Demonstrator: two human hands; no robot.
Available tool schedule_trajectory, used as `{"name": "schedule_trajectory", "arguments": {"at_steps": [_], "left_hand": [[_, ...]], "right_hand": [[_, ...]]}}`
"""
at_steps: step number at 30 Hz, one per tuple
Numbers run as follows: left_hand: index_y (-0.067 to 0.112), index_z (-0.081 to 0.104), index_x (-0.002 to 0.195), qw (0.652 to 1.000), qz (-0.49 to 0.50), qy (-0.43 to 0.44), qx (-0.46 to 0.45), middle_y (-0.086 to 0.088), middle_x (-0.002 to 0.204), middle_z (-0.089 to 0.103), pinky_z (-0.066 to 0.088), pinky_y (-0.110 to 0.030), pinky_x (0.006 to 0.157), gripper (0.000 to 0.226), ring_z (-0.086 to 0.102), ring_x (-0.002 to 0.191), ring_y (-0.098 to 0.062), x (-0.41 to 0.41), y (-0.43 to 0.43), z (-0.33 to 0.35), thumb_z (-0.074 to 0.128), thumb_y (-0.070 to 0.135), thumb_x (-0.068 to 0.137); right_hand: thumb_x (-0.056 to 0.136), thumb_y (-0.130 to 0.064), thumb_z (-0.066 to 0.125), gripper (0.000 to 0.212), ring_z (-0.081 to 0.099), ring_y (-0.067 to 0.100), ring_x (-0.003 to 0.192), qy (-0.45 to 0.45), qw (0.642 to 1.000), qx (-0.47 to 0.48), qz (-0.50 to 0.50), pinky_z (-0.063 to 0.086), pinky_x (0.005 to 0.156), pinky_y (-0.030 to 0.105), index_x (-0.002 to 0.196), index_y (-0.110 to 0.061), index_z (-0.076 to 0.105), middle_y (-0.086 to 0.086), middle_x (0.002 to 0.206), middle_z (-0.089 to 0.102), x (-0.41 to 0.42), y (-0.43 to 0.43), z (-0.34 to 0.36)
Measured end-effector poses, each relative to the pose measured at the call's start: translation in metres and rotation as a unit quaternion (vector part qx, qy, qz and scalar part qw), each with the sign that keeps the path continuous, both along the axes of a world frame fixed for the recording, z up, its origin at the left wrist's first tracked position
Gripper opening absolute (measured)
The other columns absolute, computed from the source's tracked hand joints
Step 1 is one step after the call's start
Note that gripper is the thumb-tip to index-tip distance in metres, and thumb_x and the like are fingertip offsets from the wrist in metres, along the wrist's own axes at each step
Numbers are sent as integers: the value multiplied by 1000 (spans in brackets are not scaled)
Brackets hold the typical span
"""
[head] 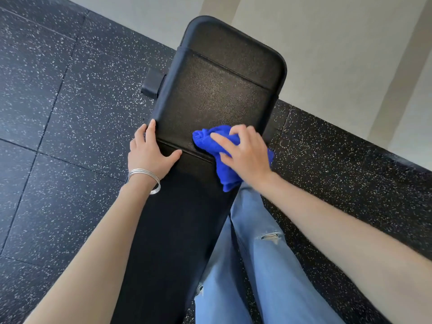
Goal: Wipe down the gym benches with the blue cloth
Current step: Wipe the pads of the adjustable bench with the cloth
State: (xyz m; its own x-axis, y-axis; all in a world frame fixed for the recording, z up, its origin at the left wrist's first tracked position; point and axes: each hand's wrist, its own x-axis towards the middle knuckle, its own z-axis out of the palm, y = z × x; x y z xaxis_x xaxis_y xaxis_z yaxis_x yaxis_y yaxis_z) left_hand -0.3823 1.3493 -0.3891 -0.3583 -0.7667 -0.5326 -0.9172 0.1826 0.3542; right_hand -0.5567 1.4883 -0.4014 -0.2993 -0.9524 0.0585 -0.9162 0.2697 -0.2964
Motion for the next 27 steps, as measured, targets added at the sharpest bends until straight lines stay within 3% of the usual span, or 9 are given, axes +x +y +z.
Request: {"name": "schedule_trajectory", "arguments": {"at_steps": [2, 7, 10, 12, 18, 21, 24, 27], "left_hand": [[18, 17, 150, 1000, -2, 3, 7, -8, 153, 20, 28, -46, 112, 92, 27, 137, -34, 5, 1, 0, 70, 41, 78], [14, 16, 150, 1000, -12, 19, 5, -8, 153, 20, 26, -43, 113, 92, 24, 139, -32, 12, 1, -1, 70, 40, 79], [12, 15, 150, 999, -15, 31, 3, -7, 152, 22, 27, -42, 112, 93, 26, 138, -32, 21, 3, 0, 70, 39, 79], [12, 15, 150, 999, -6, 41, 11, -7, 151, 24, 28, -42, 112, 93, 28, 137, -31, 29, 6, 0, 70, 38, 79], [9, 18, 149, 999, 13, 42, 27, -10, 150, 28, 27, -41, 112, 95, 31, 135, -31, 59, 19, -2, 73, 37, 77], [6, 22, 148, 998, 24, 47, 23, -12, 148, 31, 27, -40, 113, 95, 32, 135, -32, 65, 25, -3, 75, 35, 75], [6, 22, 147, 998, 25, 46, 22, -13, 147, 33, 28, -41, 112, 96, 32, 135, -31, 66, 26, -3, 76, 36, 74], [7, 22, 148, 998, 29, 42, 21, -14, 146, 34, 29, -43, 112, 96, 33, 134, -32, 65, 24, -4, 76, 37, 74]], "right_hand": [[73, -28, 57, 38, 53, 30, 71, 46, 999, 7, -7, 46, 57, 34, 109, -29, 66, 11, 90, 59, -32, -20, 0], [90, -32, 51, 40, 47, 31, 104, 46, 970, 84, -222, 43, 81, 40, 130, -33, 49, 11, 121, 47, -82, -87, 9], [92, -36, 48, 41, 48, 28, 103, -8, 943, 82, -322, 44, 80, 36, 133, -34, 45, 7, 123, 45, -66, -105, 8], [91, -36, 50, 42, 50, 28, 98, -28, 940, 63, -335, 45, 76, 36, 132, -32, 47, 7, 120, 46, -41, -99, 4], [81, -30, 61, 39, 52, 29, 77, -22, 985, 27, -167, 42, 56, 33, 119, -25, 61, 8, 101, 56, 46, -48, -1], [79, -31, 52, 40, 51, 27, 72, -30, 997, 37, -55, 45, 57, 32, 117, -23, 63, 7, 94, 57, 75, -22, 0], [76, -29, 50, 40, 50, 27, 66, 5, 997, 12, 72, 47, 55, 36, 113, -22, 65, 9, 88, 58, 65, -19, -1], [72, -29, 52, 39, 52, 28, 65, 43, 989, -2, 139, 44, 52, 33, 107, -25, 67, 9, 84, 59, 31, -38, -2]]}}
